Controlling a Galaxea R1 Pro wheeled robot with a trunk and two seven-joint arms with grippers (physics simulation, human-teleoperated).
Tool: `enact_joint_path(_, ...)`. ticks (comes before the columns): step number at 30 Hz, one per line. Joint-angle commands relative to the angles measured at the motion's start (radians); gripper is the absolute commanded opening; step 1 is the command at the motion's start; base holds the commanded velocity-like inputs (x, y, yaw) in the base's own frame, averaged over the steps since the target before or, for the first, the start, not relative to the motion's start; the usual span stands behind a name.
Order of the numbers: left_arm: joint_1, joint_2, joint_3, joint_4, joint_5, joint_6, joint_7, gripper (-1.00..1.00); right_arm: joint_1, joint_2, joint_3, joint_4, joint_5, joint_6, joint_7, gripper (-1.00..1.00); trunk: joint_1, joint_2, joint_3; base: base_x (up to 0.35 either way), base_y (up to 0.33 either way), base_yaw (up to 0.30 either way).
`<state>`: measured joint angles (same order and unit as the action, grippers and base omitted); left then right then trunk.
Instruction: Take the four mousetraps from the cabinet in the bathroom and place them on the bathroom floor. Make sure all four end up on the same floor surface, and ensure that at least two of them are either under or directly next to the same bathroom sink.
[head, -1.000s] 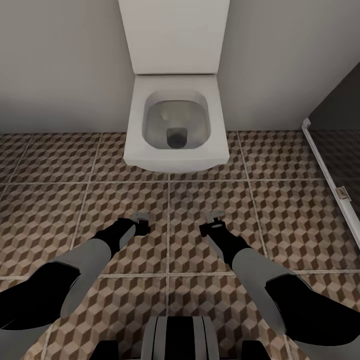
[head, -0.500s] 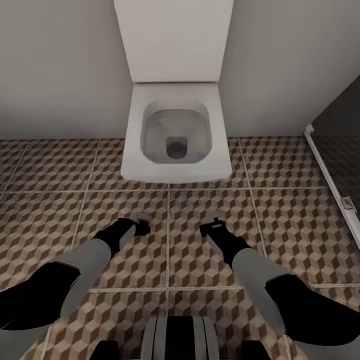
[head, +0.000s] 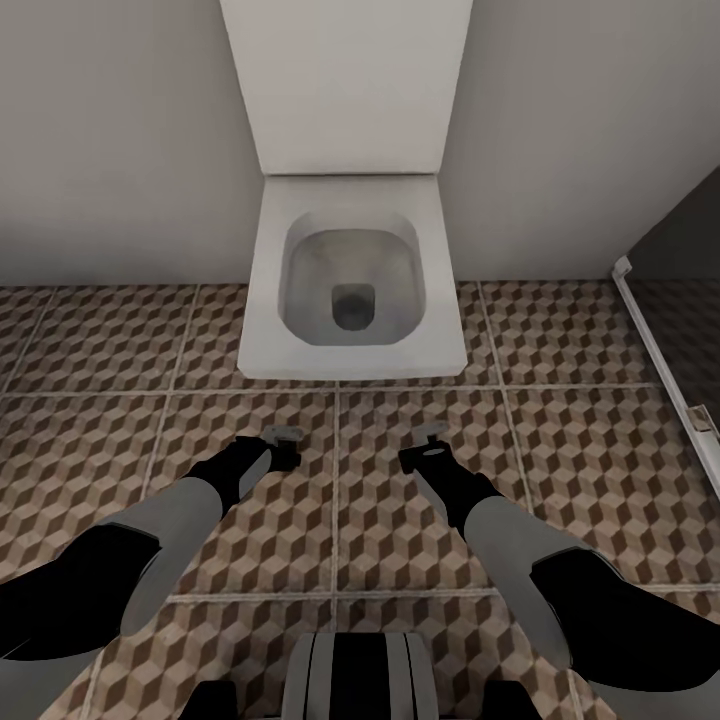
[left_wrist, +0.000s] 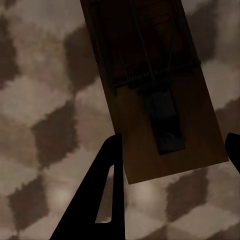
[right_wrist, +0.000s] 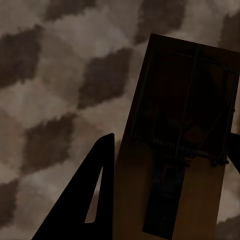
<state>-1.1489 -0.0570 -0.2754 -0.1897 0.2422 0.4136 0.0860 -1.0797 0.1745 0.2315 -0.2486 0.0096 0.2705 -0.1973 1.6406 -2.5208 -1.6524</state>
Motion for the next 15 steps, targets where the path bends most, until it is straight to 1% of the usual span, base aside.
enact_joint_path(1, 0.0, 0.0, -0.007, -0.002, 0.01, 0.005, 0.008, -1.0, 0.0, 0.0, 0.005, -0.001, -0.001, 0.007, -0.002, -1.0, 0.0, 0.0, -0.001, 0.002, 0.0, 0.0)
enact_joint_path(9, 0.0, 0.0, -0.007, -0.002, 0.009, 0.005, 0.008, -1.0, 0.0, 0.0, 0.005, -0.001, 0.0, 0.007, -0.002, -1.0, 0.0, 0.0, -0.001, 0.0, 0.0, 0.0)
enact_joint_path(10, 0.0, 0.0, -0.007, -0.002, 0.01, 0.005, 0.008, -1.0, 0.0, 0.0, 0.005, -0.001, 0.0, 0.007, -0.002, 1.0, 0.0, 0.0, -0.001, 0.0, 0.0, 0.0)
enact_joint_path(15, 0.0, 0.0, -0.007, -0.002, 0.01, 0.005, 0.008, -1.0, 0.0, 0.0, 0.004, -0.001, 0.0, 0.007, -0.002, 1.0, 0.0, 0.0, -0.001, 0.0, 0.0, 0.0)
